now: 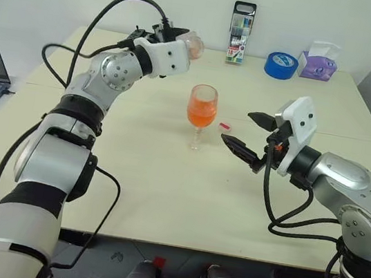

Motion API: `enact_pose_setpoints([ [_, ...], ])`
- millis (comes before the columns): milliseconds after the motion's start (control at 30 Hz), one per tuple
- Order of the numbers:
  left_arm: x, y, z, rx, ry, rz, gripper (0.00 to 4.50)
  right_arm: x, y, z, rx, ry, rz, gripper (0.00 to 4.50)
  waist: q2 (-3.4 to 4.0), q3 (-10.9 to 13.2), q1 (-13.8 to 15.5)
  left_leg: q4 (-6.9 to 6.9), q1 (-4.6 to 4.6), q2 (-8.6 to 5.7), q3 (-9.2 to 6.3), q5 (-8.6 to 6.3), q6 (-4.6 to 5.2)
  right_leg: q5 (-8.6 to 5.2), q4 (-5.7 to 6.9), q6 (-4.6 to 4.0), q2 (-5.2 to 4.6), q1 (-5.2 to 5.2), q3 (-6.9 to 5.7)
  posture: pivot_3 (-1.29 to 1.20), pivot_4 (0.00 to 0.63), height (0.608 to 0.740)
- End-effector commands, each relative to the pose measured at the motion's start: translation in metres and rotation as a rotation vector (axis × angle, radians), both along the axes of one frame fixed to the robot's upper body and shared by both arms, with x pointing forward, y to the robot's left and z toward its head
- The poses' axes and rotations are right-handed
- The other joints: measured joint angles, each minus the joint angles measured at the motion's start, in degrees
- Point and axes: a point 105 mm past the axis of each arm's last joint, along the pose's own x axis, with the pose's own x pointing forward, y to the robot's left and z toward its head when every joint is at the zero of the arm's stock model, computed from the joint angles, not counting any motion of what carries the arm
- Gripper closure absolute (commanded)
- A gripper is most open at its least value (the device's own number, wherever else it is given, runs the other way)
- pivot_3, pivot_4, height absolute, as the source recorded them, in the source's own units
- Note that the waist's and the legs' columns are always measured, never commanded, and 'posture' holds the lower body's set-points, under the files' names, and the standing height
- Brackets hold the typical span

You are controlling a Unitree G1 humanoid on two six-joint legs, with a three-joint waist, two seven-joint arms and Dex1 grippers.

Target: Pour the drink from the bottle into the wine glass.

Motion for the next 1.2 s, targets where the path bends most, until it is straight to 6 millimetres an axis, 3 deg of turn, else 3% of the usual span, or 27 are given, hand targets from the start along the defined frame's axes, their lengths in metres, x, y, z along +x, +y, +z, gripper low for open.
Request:
enact_pose_setpoints([
  [33, -0.004, 0.010, 0.024, -0.209, 0.013, -0.025, 2.85, -0.007, 0.002, 0.031, 0.007, -0.105, 0.032, 0.00, 0.00, 0.00, -0.05, 0.00, 0.00, 0.00, -0.01, 0.00, 0.00, 0.00, 0.00, 0.00, 0.00, 0.00, -0.01, 0.00, 0.150, 0.740],
  [200, 0.002, 0.041, 0.016, -0.529, 0.141, 0.024, 2.85, -0.007, 0.013, 0.063, -0.004, -0.161, 0.061, 0.00, 0.00, 0.00, -0.04, 0.01, 0.01, 0.02, -0.14, 0.00, 0.00, 0.00, 0.02, -0.01, 0.00, -0.03, -0.01, 0.00, 0.150, 0.740],
  [267, 0.003, 0.049, 0.011, -0.592, 0.172, 0.049, 2.85, -0.005, 0.016, 0.066, -0.019, -0.161, 0.061, 0.00, 0.00, -0.01, 0.01, 0.00, 0.01, 0.02, -0.18, 0.00, 0.00, 0.00, 0.00, -0.01, 0.00, -0.01, -0.03, 0.00, 0.150, 0.740],
  [367, 0.006, 0.078, -0.020, -0.752, 0.276, 0.147, 2.85, 0.008, 0.025, 0.063, -0.055, -0.131, 0.045, 0.00, 0.02, -0.02, -0.06, 0.01, 0.04, 0.01, -0.16, 0.00, 0.00, 0.01, 0.02, -0.01, -0.02, -0.01, 0.04, 0.00, 0.150, 0.740],
  [500, 0.006, 0.092, -0.037, -0.872, 0.331, 0.200, 2.85, 0.018, 0.035, 0.064, -0.071, -0.132, 0.060, 0.00, 0.01, -0.02, 0.01, 0.01, 0.06, 0.02, -0.18, 0.00, 0.00, 0.01, 0.06, -0.02, -0.03, -0.05, 0.06, 0.00, 0.150, 0.740],
  [767, 0.007, 0.096, -0.076, -0.993, 0.432, 0.239, 2.85, 0.032, 0.062, 0.076, -0.103, -0.173, 0.109, 0.00, 0.00, -0.03, 0.13, 0.04, 0.02, -0.02, -0.17, 0.01, -0.01, 0.02, 0.04, -0.02, -0.08, -0.06, 0.05, 0.00, 0.150, 0.740],
  [1000, 0.005, 0.097, -0.105, -0.992, 0.476, 0.284, 2.85, 0.034, 0.071, 0.078, -0.116, -0.177, 0.141, 0.00, 0.00, -0.03, 0.10, 0.02, 0.02, 0.00, -0.17, 0.00, -0.01, 0.02, 0.04, -0.03, -0.11, -0.09, 0.07, 0.00, 0.150, 0.740],
  [1200, 0.004, 0.097, -0.116, -0.969, 0.494, 0.307, 2.85, 0.032, 0.073, 0.075, -0.132, -0.179, 0.158, 0.00, -0.01, -0.04, 0.13, 0.02, 0.03, 0.00, -0.17, 0.00, -0.02, 0.02, 0.04, -0.03, -0.13, -0.08, 0.06, 0.00, 0.150, 0.740],
])
